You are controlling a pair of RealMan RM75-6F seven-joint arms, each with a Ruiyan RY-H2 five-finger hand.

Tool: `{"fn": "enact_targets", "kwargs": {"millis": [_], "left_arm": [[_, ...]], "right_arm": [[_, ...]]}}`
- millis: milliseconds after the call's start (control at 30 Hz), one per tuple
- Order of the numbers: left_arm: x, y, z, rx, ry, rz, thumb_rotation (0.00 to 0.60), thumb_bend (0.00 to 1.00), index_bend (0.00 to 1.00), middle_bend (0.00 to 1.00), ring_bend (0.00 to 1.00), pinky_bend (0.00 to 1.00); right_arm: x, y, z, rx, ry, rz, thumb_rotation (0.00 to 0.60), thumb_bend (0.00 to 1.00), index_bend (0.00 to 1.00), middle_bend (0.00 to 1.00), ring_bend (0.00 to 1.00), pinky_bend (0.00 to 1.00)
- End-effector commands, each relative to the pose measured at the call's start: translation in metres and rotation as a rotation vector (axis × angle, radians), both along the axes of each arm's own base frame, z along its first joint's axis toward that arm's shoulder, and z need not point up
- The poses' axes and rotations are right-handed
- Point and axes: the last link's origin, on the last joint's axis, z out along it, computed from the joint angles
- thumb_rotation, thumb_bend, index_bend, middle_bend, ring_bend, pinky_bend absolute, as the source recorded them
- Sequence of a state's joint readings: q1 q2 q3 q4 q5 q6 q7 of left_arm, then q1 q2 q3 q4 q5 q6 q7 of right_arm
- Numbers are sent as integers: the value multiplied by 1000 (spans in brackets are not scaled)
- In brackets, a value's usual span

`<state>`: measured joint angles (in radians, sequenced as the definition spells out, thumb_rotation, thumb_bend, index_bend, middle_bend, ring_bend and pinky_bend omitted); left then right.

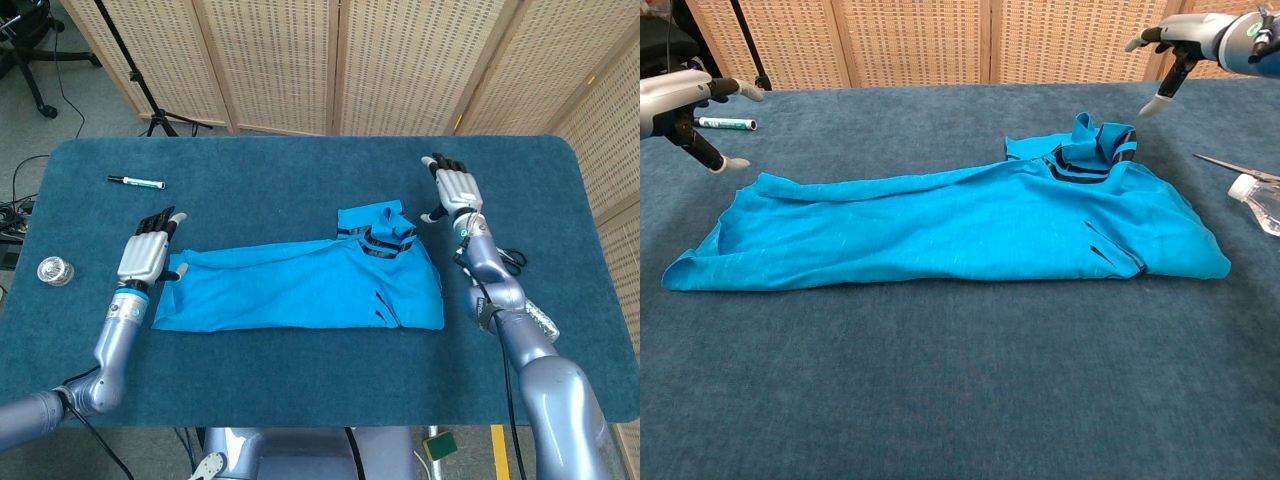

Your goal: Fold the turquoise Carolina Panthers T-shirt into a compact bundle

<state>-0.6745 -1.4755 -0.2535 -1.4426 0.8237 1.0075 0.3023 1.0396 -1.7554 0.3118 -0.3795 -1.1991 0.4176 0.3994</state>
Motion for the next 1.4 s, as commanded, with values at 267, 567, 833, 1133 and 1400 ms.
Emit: {"fn": "enact_targets", "kwargs": {"millis": [267,567,833,1133,1400], "left_arm": [[2,-2,15,-31,-46,-127,600,318,0,0,0,0],[-6,-13,29,-70,-22,-176,600,351,0,0,0,0],[-25,-32,37,-131,2,-240,600,362,5,0,0,0],[-65,-74,38,-206,-5,-246,600,341,9,0,0,0],[-99,-114,33,-234,-42,-238,600,338,9,0,0,0]], "right_arm": [[-33,56,49,4,0,105,600,2,0,0,0,0],[-56,128,72,35,17,126,600,2,0,0,0,0],[-70,179,95,2,-24,110,600,16,0,0,0,0],[-90,234,117,-68,6,90,600,0,0,0,0,0],[-97,280,122,-159,-35,80,600,0,0,0,0,0]]}}
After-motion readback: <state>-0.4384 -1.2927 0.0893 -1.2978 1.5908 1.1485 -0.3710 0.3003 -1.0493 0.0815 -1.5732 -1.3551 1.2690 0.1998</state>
